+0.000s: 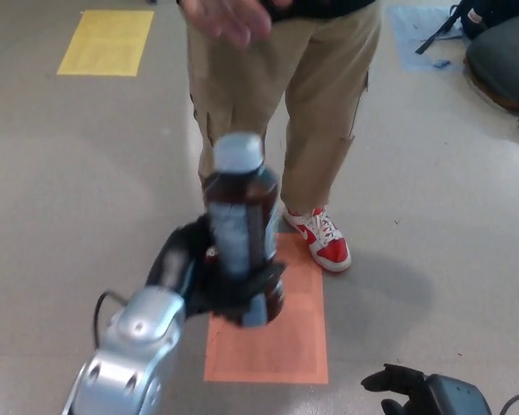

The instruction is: The robot recieved a bottle of protein shake from a person using its left hand and then shake the protein up and down 2 two times and hand it back to the person

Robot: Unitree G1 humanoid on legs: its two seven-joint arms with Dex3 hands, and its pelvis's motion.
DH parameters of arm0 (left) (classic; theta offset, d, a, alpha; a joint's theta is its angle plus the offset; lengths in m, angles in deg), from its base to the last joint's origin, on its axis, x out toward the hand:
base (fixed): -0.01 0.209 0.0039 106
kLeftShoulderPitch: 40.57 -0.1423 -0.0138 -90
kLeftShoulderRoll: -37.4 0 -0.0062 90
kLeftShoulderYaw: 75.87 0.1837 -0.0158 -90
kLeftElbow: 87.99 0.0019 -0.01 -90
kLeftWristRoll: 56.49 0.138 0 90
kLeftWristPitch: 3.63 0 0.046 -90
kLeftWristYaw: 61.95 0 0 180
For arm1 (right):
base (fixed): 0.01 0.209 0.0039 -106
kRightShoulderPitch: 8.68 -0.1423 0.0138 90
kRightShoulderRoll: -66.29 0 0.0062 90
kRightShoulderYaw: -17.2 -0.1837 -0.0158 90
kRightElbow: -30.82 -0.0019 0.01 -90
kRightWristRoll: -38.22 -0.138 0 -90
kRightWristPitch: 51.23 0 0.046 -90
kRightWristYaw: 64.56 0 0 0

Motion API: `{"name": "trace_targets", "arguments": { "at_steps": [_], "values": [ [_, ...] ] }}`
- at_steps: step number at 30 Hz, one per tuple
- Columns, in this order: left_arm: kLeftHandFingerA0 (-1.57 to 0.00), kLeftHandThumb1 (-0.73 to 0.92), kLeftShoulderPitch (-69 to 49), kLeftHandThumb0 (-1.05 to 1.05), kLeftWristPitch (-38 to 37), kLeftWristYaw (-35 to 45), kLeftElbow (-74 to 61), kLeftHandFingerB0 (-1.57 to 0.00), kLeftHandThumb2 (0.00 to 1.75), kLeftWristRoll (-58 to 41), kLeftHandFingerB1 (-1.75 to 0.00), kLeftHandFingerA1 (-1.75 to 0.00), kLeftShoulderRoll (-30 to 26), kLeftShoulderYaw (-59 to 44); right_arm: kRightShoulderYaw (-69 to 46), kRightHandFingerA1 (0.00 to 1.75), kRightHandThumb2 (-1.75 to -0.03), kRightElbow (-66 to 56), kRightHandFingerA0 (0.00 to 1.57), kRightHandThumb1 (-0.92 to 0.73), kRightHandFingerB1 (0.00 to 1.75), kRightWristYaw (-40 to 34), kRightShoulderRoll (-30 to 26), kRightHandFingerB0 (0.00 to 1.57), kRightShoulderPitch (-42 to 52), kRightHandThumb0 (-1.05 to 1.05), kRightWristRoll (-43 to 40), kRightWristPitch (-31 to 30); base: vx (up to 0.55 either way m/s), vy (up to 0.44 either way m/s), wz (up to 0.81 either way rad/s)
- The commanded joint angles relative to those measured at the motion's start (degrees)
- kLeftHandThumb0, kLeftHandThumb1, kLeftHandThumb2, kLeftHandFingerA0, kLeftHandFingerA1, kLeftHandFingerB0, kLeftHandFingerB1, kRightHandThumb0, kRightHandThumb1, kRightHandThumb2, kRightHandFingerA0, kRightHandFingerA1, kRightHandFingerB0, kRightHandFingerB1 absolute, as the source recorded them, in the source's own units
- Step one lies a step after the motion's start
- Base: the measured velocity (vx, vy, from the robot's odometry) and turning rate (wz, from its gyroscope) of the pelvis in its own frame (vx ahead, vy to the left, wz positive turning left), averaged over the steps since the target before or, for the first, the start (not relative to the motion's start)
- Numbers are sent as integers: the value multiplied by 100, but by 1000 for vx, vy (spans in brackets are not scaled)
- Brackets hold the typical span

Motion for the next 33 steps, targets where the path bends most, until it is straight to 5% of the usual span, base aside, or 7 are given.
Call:
{"name": "trace_targets", "arguments": {
  "at_steps": [1,19,24,25,27,29,33],
  "values": [
    [-91,86,-766,-16,-2147,-102,773,-68,66,316,-103,-130,-610,-370,-1003,50,-63,56,89,-76,50,949,145,83,361,-17,-1204,544,0,0,0],
    [-99,84,-1107,-13,-2918,463,2308,-71,68,87,-102,-131,-966,-655,-2106,53,-62,-25,89,-75,52,1555,160,85,489,-15,-1542,135,0,0,0],
    [-89,85,-438,-19,-1447,483,141,-60,67,-967,-103,-134,-788,-1455,-2220,54,-65,-105,90,-73,54,1637,132,85,669,-12,-1527,347,0,0,2],
    [-78,89,-116,-10,-1266,445,-333,-60,71,-1256,-111,-154,-818,-1683,-2239,54,-63,-109,91,-74,52,1657,146,85,671,-14,-1542,343,0,0,0],
    [-73,92,497,-7,-1122,399,-1135,-60,68,-1723,-112,-157,-931,-2072,-2243,53,-62,-111,91,-75,52,1662,168,85,658,-15,-1547,314,0,0,0],
    [-87,87,268,-7,-1498,676,-880,-70,71,-1699,-101,-137,-798,-2011,-2264,55,-64,-83,92,-74,53,1663,173,86,629,-15,-1569,324,0,0,0],
    [-95,81,-861,-16,-2193,1047,1583,-74,69,-589,-101,-143,-687,-1228,-2221,53,-64,-67,91,-74,52,1649,195,86,672,-16,-1513,308,0,0,-2]
  ]
}}
